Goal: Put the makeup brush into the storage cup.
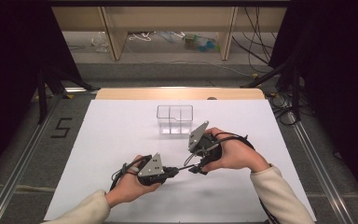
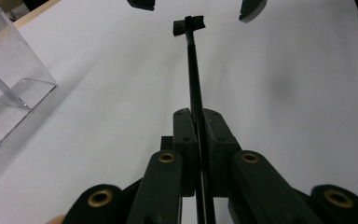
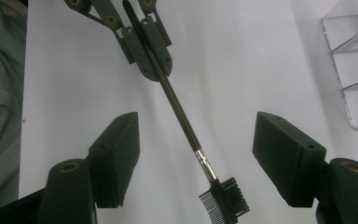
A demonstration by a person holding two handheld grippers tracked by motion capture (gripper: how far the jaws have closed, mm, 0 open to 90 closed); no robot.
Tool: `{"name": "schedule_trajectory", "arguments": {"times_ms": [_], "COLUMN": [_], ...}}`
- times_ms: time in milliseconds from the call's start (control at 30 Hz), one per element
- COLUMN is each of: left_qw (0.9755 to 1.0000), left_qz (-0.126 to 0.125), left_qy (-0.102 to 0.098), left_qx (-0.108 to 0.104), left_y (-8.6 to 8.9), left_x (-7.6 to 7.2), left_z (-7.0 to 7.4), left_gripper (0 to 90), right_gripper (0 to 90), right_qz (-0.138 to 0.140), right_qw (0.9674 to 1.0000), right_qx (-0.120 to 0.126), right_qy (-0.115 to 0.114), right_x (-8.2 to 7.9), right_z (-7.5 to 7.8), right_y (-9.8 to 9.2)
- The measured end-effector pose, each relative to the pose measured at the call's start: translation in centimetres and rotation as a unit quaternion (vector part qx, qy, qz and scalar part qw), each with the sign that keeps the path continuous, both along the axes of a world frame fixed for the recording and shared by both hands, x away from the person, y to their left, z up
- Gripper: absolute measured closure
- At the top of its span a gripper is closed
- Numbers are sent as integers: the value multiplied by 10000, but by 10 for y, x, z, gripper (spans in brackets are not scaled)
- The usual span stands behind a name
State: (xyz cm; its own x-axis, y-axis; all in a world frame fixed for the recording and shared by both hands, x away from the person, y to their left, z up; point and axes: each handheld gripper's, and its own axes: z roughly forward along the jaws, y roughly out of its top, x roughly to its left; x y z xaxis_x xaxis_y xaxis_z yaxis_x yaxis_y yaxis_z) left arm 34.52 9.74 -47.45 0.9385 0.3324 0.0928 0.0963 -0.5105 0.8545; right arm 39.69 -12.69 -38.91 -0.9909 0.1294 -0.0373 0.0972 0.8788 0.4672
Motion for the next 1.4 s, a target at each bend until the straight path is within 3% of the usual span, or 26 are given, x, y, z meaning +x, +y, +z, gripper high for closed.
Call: {"name": "schedule_trajectory", "arguments": {"times_ms": [233,500,600,767,800,833,1000,1167,1267,1400], "left_qw": [9999,9998,9996,9993,9993,9993,9989,9982,9978,9972], "left_qz": [97,200,256,317,331,294,395,502,540,549], "left_qy": [-13,-52,-34,-26,-15,-158,-20,34,61,100], "left_qx": [-57,-84,-141,-179,-196,-182,-251,-322,-390,-489], "left_y": [4,9,10,11,12,12,13,15,15,16], "left_x": [0,1,0,1,2,3,3,4,4,5], "left_z": [3,6,7,7,8,9,8,9,10,10], "left_gripper": [847,847,847,847,847,847,847,847,847,847], "right_gripper": [305,283,283,275,272,271,269,269,266,260], "right_qz": [-95,-505,-742,-1095,-1106,-1129,-1241,-1429,-1508,-1568], "right_qw": [9990,9949,9897,9799,9790,9784,9745,9661,9626,9606], "right_qx": [389,817,1135,1598,1642,1664,1813,2081,2185,2227], "right_qy": [-175,-323,-455,-475,-496,-473,-465,-546,-533,-558], "right_x": [1,2,3,2,2,3,1,0,-1,-3], "right_z": [0,0,1,-2,-2,-3,-8,-12,-13,-15], "right_y": [-6,-14,-19,-26,-27,-29,-32,-34,-35,-36]}}
